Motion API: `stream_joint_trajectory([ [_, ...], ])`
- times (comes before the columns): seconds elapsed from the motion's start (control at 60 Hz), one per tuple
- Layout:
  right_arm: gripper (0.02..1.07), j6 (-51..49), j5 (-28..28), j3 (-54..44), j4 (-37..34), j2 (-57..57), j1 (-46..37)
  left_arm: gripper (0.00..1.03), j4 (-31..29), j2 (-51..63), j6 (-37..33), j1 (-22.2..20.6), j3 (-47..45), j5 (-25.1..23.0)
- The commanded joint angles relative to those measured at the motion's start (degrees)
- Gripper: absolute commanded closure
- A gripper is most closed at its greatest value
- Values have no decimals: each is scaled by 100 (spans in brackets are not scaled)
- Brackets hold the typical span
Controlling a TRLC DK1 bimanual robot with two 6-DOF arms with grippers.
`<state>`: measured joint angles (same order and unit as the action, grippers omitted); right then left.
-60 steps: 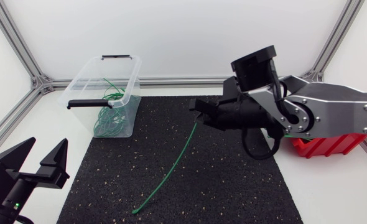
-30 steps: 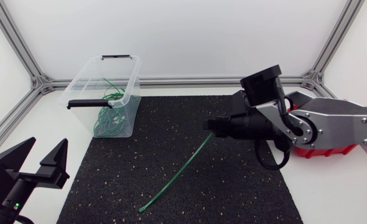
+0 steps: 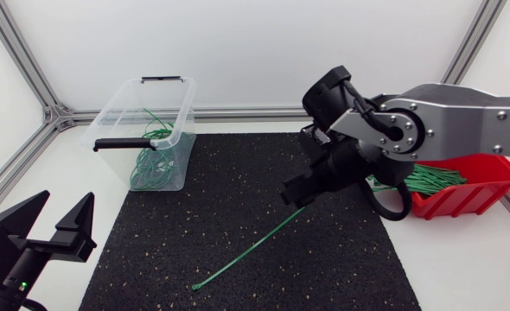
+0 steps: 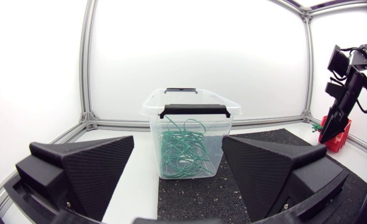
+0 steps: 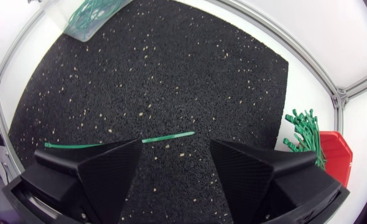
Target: Take a green cable tie from the red box, thread the tail through the head to close it, then place it in the transparent bin on the left.
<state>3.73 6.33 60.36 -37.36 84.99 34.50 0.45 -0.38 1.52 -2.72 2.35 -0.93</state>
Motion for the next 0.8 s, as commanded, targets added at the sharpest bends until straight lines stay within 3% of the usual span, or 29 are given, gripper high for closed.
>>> stream_joint_trajectory([
  [0.0, 6, -285, 79, 459, -570, 378, 145, 4, -194, 21, 85, -27, -217, 40],
  [0.133, 6, -557, 1274, 723, -983, 861, 769, 4, -194, 21, 85, -27, -217, 67],
  [0.183, 6, -689, 1389, 732, -1010, 1002, 892, 4, -194, 21, 85, -35, -217, 67],
  [0.333, 9, -1990, 9, 837, -992, 1230, 988, 4, -194, 12, 85, -27, -217, 67],
  [0.567, 10, -2631, 290, 960, -808, 1283, 1674, 4, -203, 12, 85, -35, -217, 67],
  [0.783, 6, -3159, 26, 1198, -737, 1661, 2078, 4, -203, 12, 85, -18, -209, 67],
])
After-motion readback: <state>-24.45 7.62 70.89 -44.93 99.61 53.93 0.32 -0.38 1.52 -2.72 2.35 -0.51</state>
